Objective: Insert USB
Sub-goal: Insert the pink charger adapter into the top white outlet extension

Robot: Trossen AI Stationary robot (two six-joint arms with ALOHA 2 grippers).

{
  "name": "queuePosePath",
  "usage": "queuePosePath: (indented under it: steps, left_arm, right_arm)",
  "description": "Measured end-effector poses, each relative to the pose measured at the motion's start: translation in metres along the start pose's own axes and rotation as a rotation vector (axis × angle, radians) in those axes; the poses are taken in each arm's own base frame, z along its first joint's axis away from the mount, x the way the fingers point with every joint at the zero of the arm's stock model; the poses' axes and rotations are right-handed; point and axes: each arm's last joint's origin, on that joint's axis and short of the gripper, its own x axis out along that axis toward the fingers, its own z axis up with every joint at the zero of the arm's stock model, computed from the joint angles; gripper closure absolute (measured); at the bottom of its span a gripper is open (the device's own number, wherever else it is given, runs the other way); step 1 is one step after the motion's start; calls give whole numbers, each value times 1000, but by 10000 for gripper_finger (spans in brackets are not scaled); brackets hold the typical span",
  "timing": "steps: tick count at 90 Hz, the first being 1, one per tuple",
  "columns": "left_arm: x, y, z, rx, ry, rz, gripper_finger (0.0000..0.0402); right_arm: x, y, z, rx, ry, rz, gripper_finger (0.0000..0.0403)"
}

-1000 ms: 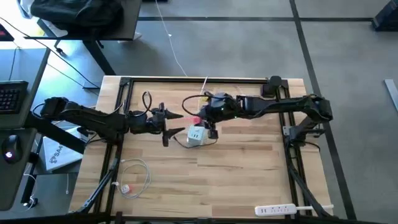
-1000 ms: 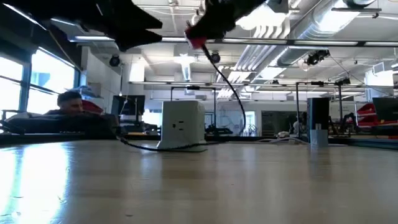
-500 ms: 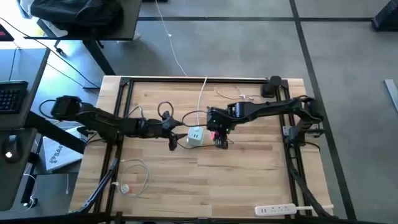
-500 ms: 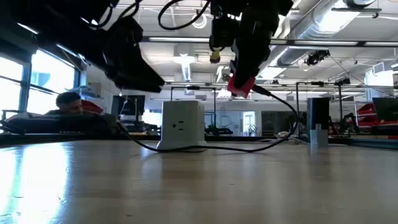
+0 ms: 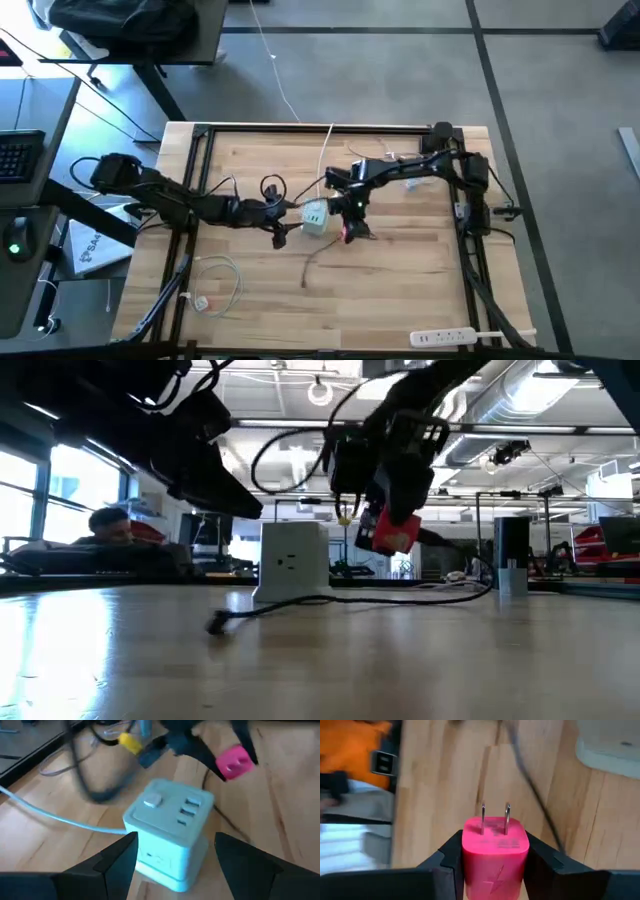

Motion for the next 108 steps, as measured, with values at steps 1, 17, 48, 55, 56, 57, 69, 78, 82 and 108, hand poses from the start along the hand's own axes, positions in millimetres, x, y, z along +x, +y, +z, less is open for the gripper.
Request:
queuePosePath:
  steps: [1,17,48,55,56,57,69,78,82,108]
  left_arm:
    - [0,0,0,2,1,4,161]
    - [-2,-3,-5,28,33,39,161]
    - [-1,-2,-9,46,68,39,161]
    - [1,-2,-10,68,67,61,161]
    - [1,-2,-10,72,68,65,161]
    - [2,-2,-11,75,71,69,161]
    - [11,-1,-19,87,95,112,161]
    - [20,-2,-25,88,102,96,161]
    - [23,-3,-26,93,98,85,161]
    - [19,-4,-17,98,47,63,161]
  right_arm:
    - [-1,-2,0,2,-6,11,292]
    - [-9,-34,-8,81,-54,83,292]
    - [8,-67,-10,132,-144,319,292]
    - [10,-70,-9,127,-163,365,292]
    - [10,-70,-9,125,-167,373,292]
    - [10,-70,-9,123,-171,381,292]
    - [10,-74,-1,123,-200,377,292]
    - [7,-77,3,133,-221,346,292]
    - [5,-79,3,134,-226,328,292]
    - [-7,-70,-1,156,-182,126,292]
